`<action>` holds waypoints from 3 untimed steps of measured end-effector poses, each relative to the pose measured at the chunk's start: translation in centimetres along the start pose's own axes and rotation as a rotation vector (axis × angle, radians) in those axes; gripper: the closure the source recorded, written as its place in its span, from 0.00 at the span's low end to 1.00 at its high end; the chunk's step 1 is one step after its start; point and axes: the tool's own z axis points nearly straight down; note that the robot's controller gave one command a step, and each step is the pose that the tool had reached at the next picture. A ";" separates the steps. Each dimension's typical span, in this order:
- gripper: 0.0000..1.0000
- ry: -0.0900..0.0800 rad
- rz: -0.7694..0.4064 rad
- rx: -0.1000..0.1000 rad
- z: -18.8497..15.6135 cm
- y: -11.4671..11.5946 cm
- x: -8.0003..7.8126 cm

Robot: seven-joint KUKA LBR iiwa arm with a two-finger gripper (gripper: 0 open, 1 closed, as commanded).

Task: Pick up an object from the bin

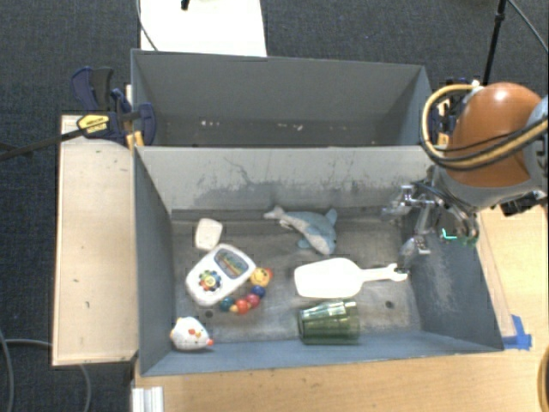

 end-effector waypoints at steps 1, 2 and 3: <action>0.00 -0.008 -0.003 0.001 -0.4 0.0 -0.2; 0.00 -0.012 0.004 0.001 6.4 2.1 1.5; 0.00 -0.002 -0.006 0.000 4.5 2.7 1.9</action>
Offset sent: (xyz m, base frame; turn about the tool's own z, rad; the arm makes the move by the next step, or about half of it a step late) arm -0.0209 0.0257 -0.0813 0.0059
